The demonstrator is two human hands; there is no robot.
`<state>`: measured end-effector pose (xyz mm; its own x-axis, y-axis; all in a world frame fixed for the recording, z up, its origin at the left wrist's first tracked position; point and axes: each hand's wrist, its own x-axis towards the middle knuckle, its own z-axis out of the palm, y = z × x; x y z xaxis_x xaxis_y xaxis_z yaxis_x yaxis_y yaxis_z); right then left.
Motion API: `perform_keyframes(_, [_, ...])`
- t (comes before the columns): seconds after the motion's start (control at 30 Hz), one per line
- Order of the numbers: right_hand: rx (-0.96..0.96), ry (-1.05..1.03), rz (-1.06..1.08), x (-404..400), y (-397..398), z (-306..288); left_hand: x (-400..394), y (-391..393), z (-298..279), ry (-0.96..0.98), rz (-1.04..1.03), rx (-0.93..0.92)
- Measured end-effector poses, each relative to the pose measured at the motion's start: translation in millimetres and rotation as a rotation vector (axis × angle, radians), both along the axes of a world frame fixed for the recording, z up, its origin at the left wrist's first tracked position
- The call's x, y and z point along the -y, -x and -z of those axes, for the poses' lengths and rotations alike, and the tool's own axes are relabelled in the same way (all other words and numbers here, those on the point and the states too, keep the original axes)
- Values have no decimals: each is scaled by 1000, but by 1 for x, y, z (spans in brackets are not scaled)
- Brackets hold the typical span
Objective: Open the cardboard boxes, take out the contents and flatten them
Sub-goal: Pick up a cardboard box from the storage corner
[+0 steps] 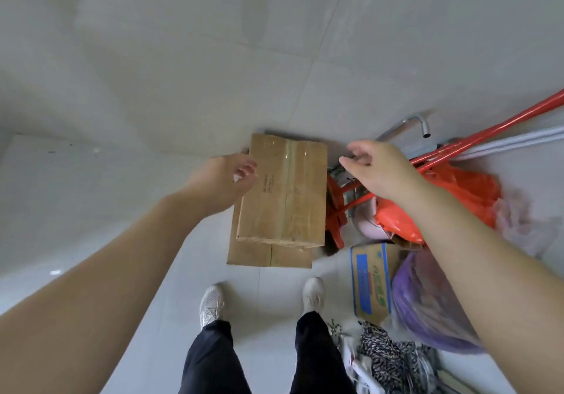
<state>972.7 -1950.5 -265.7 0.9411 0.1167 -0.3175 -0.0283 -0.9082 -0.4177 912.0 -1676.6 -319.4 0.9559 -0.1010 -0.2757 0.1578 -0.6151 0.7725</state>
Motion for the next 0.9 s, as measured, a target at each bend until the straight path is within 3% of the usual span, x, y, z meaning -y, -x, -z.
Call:
perform_keyframes(0.17, [-8, 69, -155, 19, -78, 67, 38, -20, 48, -61, -187, -48])
perform_keyframes(0.37, [-99, 127, -311, 49, -154, 188, 100, -24, 150, -159, -371, -215])
perform_keyframes(0.53, [-169, 254, -325, 67, -201, 299, 130, -9, 250, -293, -451, -403])
perform_keyframes(0.67, [-175, 325, -289, 63, -224, 377, 134, -5, 319, -370, -633, -488])
perform_keyframes(0.9, [-18, 366, -261, 40, -265, 450, 132, -9, 399, -334, -895, -414])
